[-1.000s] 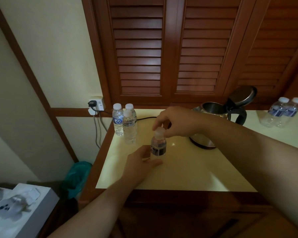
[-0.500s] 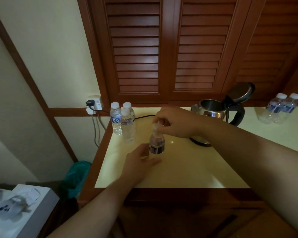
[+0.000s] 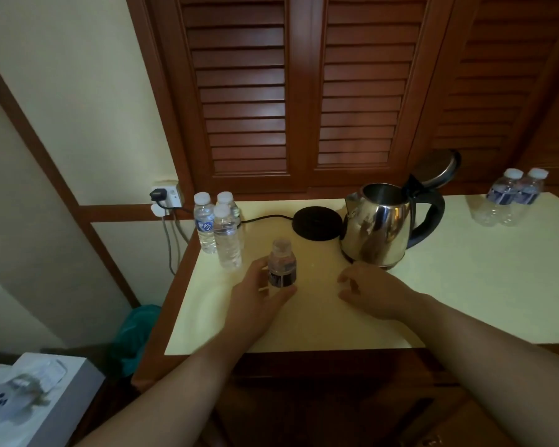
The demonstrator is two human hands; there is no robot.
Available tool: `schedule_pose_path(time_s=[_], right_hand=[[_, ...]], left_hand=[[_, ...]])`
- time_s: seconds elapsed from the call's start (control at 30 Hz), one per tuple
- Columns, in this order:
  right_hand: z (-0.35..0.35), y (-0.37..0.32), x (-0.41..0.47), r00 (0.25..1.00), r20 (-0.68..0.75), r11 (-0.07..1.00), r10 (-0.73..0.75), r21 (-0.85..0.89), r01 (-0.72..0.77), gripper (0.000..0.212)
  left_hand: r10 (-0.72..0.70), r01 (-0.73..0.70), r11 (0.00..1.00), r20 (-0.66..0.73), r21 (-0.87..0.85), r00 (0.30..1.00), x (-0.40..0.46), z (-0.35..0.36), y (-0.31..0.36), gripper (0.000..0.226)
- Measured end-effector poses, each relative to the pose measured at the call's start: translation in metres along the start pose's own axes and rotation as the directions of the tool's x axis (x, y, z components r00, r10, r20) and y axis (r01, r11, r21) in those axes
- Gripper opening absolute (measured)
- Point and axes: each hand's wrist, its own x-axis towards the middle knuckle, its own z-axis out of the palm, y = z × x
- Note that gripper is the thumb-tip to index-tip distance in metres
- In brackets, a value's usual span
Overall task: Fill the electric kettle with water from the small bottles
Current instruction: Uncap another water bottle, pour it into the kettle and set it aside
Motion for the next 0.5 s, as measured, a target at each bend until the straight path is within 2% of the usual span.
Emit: schedule_pose_path(time_s=[0.1, 0.23, 0.3, 0.4, 0.5], right_hand=[[0.002, 0.024, -0.006, 0.996, -0.072, 0.997, 0.05, 0.068, -0.046, 0.044], [-0.001, 0.065, -0.016, 0.975, -0.197, 0.994, 0.108, 0.034, -0.103, 0.031], [-0.001, 0.088, -0.023, 0.957, -0.238, 0.984, 0.167, -0.014, -0.176, 0.04], [-0.001, 0.119, -0.033, 0.941, -0.225, 0.949, 0.252, -0.134, -0.286, 0.061], [-0.001, 0.134, -0.041, 0.944, -0.145, 0.95, 0.297, -0.055, -0.307, 0.081]], left_hand=[[0.019, -0.019, 1.0, -0.005, -0.005, 1.0, 0.005, 0.006, 0.006, 0.059], [0.04, -0.04, 0.999, -0.008, -0.01, 0.999, 0.019, 0.019, 0.019, 0.056], [0.033, -0.033, 0.999, -0.019, -0.007, 0.999, 0.029, 0.027, 0.029, 0.057], [0.053, -0.053, 0.999, -0.033, 0.01, 0.998, 0.049, 0.036, 0.047, 0.054], [0.104, -0.104, 0.995, -0.008, 0.004, 0.995, 0.069, 0.043, 0.069, 0.052]])
